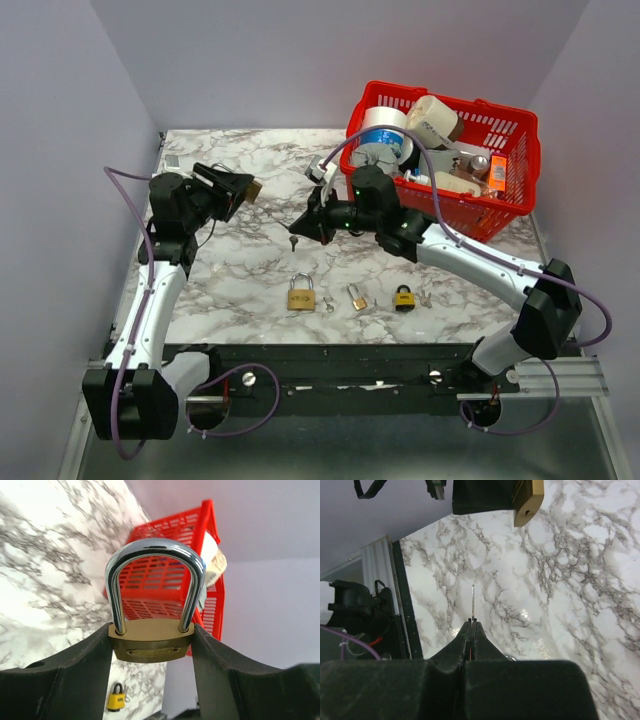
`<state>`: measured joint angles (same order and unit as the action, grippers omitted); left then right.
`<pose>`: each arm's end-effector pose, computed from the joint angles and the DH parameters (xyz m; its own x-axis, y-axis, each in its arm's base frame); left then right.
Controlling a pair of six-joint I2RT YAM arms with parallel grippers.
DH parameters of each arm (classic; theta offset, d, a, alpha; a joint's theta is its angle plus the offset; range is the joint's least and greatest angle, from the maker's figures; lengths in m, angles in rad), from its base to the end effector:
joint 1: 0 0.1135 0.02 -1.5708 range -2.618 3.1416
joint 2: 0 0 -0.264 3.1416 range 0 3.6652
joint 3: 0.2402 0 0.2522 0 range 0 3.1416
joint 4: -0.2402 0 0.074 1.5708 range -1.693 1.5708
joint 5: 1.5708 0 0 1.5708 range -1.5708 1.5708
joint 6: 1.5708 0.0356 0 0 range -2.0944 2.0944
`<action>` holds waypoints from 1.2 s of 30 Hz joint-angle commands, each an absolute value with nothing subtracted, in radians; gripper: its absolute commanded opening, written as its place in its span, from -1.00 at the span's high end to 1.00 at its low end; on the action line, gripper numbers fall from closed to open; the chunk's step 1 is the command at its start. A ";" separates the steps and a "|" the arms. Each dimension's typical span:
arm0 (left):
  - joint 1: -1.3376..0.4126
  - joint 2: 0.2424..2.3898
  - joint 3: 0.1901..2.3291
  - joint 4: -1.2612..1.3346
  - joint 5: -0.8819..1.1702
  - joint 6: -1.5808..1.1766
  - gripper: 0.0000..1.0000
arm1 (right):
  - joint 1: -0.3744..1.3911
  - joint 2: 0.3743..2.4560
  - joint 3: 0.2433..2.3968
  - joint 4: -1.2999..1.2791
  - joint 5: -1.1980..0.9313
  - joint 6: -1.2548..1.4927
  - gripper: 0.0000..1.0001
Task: Lock with the key
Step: Lock the lock, then place the key at the center of the board.
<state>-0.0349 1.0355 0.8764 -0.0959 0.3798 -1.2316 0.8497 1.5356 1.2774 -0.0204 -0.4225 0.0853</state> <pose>0.2397 -0.0216 0.3340 -0.4525 -0.8605 -0.2338 -0.1076 0.3130 -0.9436 0.2302 0.2840 0.3435 -0.2614 -0.1797 -0.9483 -0.9264 0.3226 0.1943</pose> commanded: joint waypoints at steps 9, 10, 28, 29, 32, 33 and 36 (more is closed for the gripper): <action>0.182 1.022 0.960 -0.279 0.348 -0.962 1.00 | 0.978 1.703 1.246 0.026 -0.459 0.396 0.99; 0.190 1.019 0.965 -0.308 0.342 -0.933 1.00 | 0.989 1.722 1.244 0.044 -0.456 0.399 0.99; 0.247 1.019 0.960 -0.572 0.339 -0.641 1.00 | 1.054 1.976 1.218 0.119 -0.397 0.545 0.99; 0.247 1.028 0.959 -0.583 0.347 -0.637 1.00 | 1.054 1.982 1.218 0.123 -0.390 0.543 0.99; 0.248 1.037 0.937 -0.624 0.359 -0.604 1.00 | 1.054 2.005 1.232 0.126 -0.367 0.538 0.99; 0.249 1.037 0.925 -0.638 0.368 -0.589 1.00 | 1.054 2.011 1.236 0.126 -0.361 0.540 0.99; 0.248 1.014 0.865 -0.675 0.379 -0.577 1.00 | 1.054 2.028 1.264 0.126 -0.344 0.548 0.99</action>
<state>0.2405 1.0470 0.9283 -0.6243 0.3340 -0.6186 1.0523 1.9938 1.2297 0.0742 -0.3935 0.5308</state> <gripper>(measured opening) 0.656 0.012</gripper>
